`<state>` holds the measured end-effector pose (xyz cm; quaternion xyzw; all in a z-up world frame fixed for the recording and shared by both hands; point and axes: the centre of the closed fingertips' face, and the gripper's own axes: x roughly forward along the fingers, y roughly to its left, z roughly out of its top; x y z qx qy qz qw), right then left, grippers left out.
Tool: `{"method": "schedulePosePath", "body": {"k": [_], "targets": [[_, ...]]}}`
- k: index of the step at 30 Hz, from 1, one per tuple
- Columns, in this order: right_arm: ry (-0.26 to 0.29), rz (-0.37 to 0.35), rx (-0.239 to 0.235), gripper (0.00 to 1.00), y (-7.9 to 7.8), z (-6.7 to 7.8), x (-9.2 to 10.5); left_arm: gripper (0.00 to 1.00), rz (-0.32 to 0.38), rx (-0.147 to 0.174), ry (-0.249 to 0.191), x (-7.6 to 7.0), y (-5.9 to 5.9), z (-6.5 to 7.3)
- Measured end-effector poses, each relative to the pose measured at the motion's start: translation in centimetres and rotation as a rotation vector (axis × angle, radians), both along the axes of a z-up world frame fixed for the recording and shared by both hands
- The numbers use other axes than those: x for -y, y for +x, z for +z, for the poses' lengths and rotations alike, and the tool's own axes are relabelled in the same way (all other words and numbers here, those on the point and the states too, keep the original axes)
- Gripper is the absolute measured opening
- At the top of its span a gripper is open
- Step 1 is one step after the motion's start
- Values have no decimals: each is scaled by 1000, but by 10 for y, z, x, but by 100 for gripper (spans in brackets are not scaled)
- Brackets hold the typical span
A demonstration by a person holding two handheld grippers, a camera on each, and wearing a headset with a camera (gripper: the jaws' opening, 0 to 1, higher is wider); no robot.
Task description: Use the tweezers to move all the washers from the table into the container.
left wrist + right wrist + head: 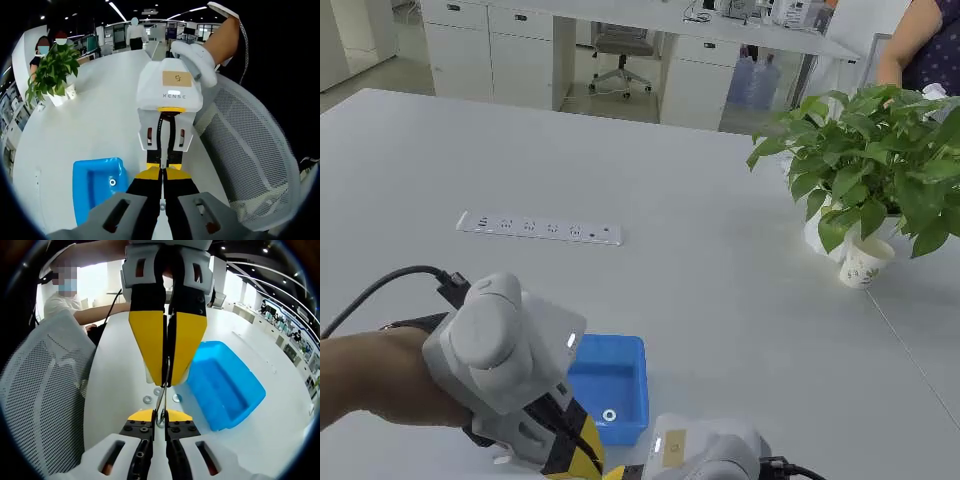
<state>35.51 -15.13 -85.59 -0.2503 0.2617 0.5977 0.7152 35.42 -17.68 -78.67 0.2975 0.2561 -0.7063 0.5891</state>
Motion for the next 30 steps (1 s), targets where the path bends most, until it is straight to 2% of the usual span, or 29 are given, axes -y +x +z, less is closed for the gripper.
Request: {"method": "schedulePosePath", "body": {"k": [17, 30], "targets": [[3, 22, 21, 8, 0, 15, -3, 3, 2, 8, -1, -3, 0, 14], [6, 44, 26, 8, 5, 30, -6, 3, 13, 6, 1, -8, 5, 30]]}}
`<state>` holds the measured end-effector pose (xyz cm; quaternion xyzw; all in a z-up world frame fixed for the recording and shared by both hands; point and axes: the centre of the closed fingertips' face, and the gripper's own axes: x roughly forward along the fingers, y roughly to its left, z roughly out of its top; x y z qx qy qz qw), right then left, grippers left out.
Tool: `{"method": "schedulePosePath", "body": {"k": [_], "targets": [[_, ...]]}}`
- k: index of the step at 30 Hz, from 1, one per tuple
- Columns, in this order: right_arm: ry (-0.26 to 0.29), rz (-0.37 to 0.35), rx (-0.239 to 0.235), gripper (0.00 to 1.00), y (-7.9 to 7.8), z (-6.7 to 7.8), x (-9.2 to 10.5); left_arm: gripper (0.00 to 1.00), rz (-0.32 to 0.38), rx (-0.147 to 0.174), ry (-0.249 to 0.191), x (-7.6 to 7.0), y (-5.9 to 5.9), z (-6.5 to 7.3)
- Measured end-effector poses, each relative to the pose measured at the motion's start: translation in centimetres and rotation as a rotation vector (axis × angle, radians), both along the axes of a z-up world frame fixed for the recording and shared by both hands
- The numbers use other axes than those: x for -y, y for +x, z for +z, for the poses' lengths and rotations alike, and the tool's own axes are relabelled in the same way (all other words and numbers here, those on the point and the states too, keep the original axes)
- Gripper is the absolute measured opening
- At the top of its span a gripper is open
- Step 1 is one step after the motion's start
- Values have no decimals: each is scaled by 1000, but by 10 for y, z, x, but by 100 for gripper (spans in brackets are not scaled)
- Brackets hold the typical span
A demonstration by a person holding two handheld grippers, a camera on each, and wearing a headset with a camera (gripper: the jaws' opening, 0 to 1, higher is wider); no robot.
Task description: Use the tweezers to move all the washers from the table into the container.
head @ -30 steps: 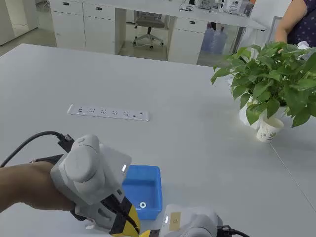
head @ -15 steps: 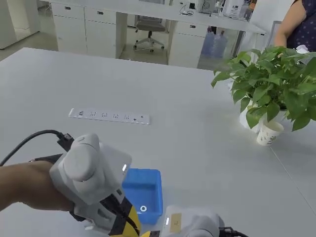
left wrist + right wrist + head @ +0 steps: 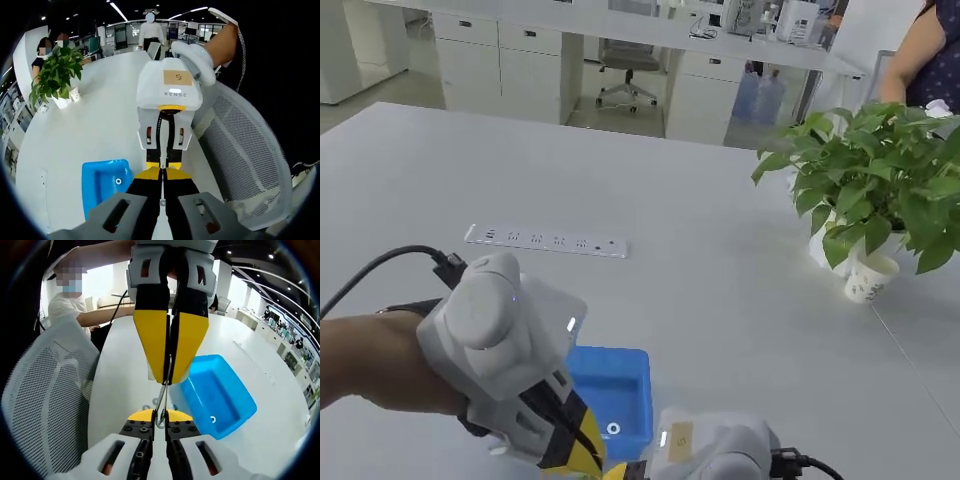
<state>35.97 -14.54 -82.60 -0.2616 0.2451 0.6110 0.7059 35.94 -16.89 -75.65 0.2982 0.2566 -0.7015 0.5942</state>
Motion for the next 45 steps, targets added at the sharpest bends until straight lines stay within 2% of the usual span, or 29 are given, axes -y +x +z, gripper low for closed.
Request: {"method": "schedulePosePath", "body": {"k": [14, 28, 36, 40, 45], "targets": [[12, 9, 42, 8, 17, 25, -4, 3, -2, 32, -1, -2, 13, 24], [16, 12, 82, 8, 43, 41, -7, 3, 4, 65, 4, -4, 36, 41], [16, 20, 92, 8, 60, 41, -11, 3, 11, 77, 11, -8, 51, 41], [29, 6, 88, 8, 70, 41, -13, 3, 11, 94, 19, -9, 61, 40], [30, 0, 87, 8, 80, 34, -16, 3, 14, 99, 33, -10, 71, 33]]}}
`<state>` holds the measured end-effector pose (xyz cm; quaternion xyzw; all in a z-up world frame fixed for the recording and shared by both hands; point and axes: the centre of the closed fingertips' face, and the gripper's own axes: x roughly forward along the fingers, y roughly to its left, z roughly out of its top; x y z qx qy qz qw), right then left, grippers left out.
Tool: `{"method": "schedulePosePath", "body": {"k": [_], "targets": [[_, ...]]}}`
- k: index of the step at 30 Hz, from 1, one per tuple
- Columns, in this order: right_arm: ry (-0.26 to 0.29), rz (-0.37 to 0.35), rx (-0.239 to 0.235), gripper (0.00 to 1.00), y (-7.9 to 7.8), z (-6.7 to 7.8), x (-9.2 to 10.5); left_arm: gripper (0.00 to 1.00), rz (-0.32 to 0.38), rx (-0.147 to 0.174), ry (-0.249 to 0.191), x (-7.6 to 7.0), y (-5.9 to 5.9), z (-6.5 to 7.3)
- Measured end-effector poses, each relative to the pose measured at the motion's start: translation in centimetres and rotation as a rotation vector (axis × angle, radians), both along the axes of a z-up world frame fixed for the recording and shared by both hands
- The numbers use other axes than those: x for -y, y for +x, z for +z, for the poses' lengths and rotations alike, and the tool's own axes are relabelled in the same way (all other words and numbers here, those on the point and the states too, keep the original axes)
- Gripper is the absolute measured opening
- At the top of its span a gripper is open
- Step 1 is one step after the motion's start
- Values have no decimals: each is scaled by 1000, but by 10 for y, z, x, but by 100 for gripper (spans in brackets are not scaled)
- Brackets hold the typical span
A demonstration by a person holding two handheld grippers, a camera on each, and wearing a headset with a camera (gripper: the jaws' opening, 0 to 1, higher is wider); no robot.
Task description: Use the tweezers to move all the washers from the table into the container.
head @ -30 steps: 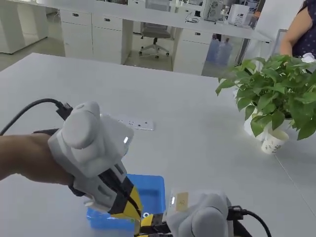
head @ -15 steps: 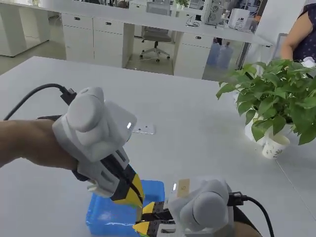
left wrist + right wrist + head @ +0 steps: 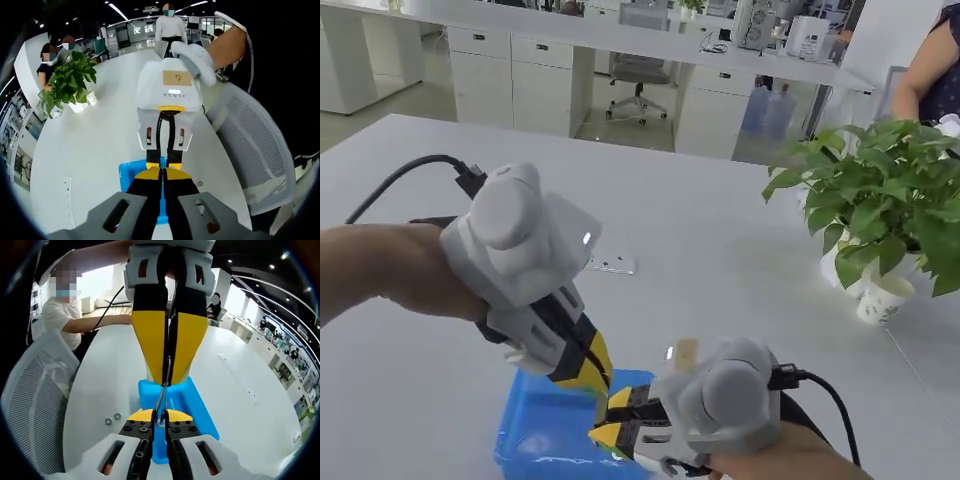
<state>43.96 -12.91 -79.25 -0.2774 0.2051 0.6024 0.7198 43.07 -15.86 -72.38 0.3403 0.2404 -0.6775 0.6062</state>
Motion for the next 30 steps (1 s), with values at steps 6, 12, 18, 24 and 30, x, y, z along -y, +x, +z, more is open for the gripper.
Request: {"method": "schedulePosePath", "body": {"k": [6, 12, 18, 24, 30], "targets": [[-20, 0, -9, 8, 9, -14, 0, 3, 16, 1, 7, 0, 8, -14], [-38, 1, -37, 8, 12, -28, -1, 3, 33, -6, 14, -2, 15, -28], [-57, -2, -57, 8, 16, -40, 0, 3, 49, -12, 16, -2, 20, -39], [-84, 0, -79, 9, 16, -54, 3, 3, 51, -18, 32, 0, 21, -53], [-94, -10, -95, 9, 17, -58, 4, 3, 51, -19, 42, 1, 23, -58]]}}
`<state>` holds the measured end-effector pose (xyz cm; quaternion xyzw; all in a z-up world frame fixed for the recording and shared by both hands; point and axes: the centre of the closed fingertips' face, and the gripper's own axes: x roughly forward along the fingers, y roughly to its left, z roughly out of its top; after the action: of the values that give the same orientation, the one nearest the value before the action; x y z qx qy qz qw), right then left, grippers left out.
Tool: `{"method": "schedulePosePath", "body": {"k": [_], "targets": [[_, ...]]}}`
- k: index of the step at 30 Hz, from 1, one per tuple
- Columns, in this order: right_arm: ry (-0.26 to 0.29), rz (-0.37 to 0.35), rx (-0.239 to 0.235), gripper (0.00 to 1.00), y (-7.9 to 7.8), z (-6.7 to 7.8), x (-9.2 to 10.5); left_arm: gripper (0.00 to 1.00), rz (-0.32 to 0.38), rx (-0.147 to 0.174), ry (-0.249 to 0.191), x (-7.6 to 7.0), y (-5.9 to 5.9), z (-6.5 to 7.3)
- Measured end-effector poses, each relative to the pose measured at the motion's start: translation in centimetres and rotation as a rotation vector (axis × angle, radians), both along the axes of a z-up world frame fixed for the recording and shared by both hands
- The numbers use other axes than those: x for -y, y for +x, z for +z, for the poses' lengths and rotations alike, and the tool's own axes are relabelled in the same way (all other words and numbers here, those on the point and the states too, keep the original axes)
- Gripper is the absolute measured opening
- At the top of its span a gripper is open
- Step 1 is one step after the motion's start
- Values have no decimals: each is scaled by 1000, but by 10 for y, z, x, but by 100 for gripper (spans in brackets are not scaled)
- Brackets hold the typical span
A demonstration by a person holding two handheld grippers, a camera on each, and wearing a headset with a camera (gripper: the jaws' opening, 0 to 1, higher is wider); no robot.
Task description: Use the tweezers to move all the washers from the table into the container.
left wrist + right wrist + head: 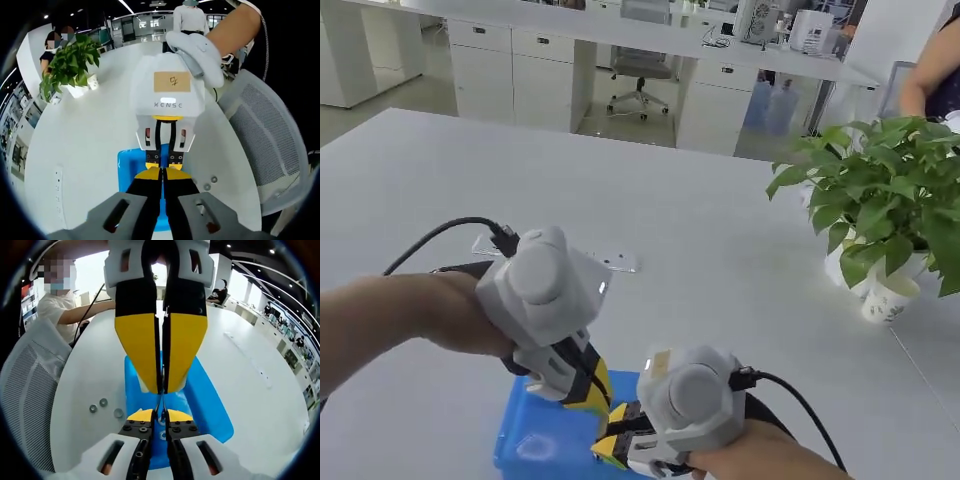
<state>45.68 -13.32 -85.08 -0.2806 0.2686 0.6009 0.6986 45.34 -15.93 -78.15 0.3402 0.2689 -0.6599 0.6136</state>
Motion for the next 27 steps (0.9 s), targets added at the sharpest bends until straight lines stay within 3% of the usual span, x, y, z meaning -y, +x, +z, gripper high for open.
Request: {"method": "schedulePosePath", "body": {"k": [14, 27], "targets": [[-14, 6, 8, 10, 1, -1, 0, 3, -1, -2, 6, -1, 1, -1], [14, -10, 15, 10, 3, 11, 1, 3, 4, 5, -9, -2, 2, 10]]}}
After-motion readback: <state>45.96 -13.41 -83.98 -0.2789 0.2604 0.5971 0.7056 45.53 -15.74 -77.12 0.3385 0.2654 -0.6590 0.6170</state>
